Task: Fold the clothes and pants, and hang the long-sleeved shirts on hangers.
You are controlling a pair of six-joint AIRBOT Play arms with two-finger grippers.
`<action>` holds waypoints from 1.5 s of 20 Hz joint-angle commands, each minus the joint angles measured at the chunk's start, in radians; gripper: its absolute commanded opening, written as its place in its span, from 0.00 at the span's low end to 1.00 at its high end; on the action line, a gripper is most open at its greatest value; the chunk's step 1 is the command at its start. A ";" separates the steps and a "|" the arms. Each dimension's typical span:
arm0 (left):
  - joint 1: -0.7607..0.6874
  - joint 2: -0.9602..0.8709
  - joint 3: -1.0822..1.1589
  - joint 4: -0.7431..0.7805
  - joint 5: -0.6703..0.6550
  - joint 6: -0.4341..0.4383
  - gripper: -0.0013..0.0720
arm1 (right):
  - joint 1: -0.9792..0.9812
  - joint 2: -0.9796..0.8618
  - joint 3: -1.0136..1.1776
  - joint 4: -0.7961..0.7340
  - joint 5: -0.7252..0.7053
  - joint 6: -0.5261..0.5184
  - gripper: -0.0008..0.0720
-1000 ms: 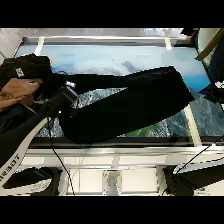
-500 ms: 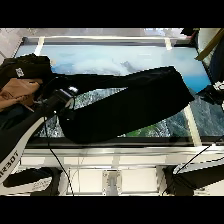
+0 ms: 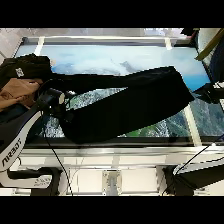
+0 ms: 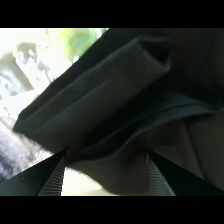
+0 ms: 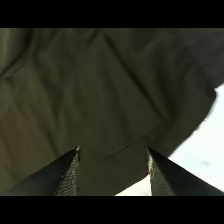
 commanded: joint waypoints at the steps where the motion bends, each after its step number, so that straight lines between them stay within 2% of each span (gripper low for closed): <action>1: 0.006 -0.023 0.000 -0.043 0.028 0.048 0.77 | 0.046 0.001 0.000 0.011 0.014 0.006 0.62; 2: 0.006 -0.022 0.000 -0.051 0.027 0.048 0.65 | 0.062 0.001 0.000 0.011 0.011 0.006 0.62; 4: 0.006 -0.022 0.000 -0.051 0.028 0.048 0.29 | 0.087 0.001 0.000 0.008 0.007 0.006 0.62; 5: 0.006 -0.022 0.000 -0.051 0.027 0.047 0.06 | 0.098 0.001 0.000 0.007 0.006 0.006 0.62; 6: 0.006 -0.020 0.000 -0.050 0.016 0.048 0.03 | 0.102 0.002 0.000 0.008 0.007 0.006 0.62; 11: 0.008 0.076 0.000 0.039 -0.116 0.035 0.03 | 0.065 0.059 0.000 -0.064 0.007 0.007 0.62; 14: 0.008 0.175 0.000 0.039 -0.145 -0.042 0.03 | 0.018 0.074 -0.002 -0.164 0.088 0.007 0.63; 16: 0.009 0.247 0.000 0.040 -0.195 -0.117 0.03 | -0.020 0.071 -0.028 -0.176 0.098 0.006 0.63; 20: 0.060 0.341 -0.003 0.042 -0.256 -0.278 0.03 | -0.082 0.060 -0.161 -0.115 -0.047 0.006 0.64; 23: 0.122 0.360 -0.003 0.121 -0.308 -0.362 0.03 | -0.087 0.008 -0.216 -0.069 -0.150 -0.005 0.68; 27: 0.209 0.360 -0.003 0.167 -0.373 -0.370 0.03 | -0.083 -0.089 -0.216 0.147 -0.245 -0.078 0.68; 30: 0.235 0.360 -0.003 0.168 -0.393 -0.370 0.03 | -0.060 -0.130 -0.216 0.150 -0.294 -0.078 0.68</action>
